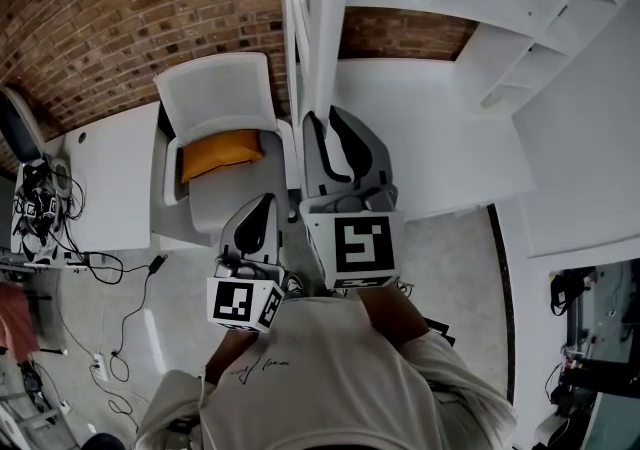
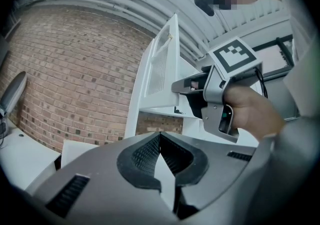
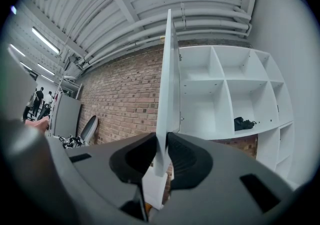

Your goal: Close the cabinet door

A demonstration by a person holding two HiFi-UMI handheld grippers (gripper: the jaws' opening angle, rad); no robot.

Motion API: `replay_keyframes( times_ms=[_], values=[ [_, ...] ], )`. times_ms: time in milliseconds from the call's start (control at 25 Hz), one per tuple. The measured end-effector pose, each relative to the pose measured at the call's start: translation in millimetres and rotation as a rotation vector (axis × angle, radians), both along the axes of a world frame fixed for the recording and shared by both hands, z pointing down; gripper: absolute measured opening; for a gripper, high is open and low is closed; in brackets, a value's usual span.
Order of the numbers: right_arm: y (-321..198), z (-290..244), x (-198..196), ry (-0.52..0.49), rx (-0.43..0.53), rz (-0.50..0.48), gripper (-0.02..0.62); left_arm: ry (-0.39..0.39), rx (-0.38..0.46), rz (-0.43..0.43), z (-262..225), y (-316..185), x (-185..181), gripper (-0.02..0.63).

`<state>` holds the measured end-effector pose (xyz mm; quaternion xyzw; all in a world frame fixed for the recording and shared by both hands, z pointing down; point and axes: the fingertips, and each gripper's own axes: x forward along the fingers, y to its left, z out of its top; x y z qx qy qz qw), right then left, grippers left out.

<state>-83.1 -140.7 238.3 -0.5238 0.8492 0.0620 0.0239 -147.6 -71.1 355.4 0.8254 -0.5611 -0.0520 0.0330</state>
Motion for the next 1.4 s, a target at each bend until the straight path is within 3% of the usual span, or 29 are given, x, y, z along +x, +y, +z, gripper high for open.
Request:
replay_keyframes(
  times_ms=[440,800,1400],
  values=[
    [-2.2,2.3,13.2,-0.066,-0.022,-0.039,0.074,0.010,-0.008,0.019,5.2,-4.1,6.2,0.015],
    [-3.4,2.4,22.4,-0.055,-0.015,-0.031,0.072,0.049,0.031,0.080,-4.5,-3.5,17.6,0.015],
    [-7.7,1.3,35.9,-0.050,-0.026,-0.025,0.068,0.036,0.028,0.087,-5.5,-8.1,22.5,0.015]
  ],
)
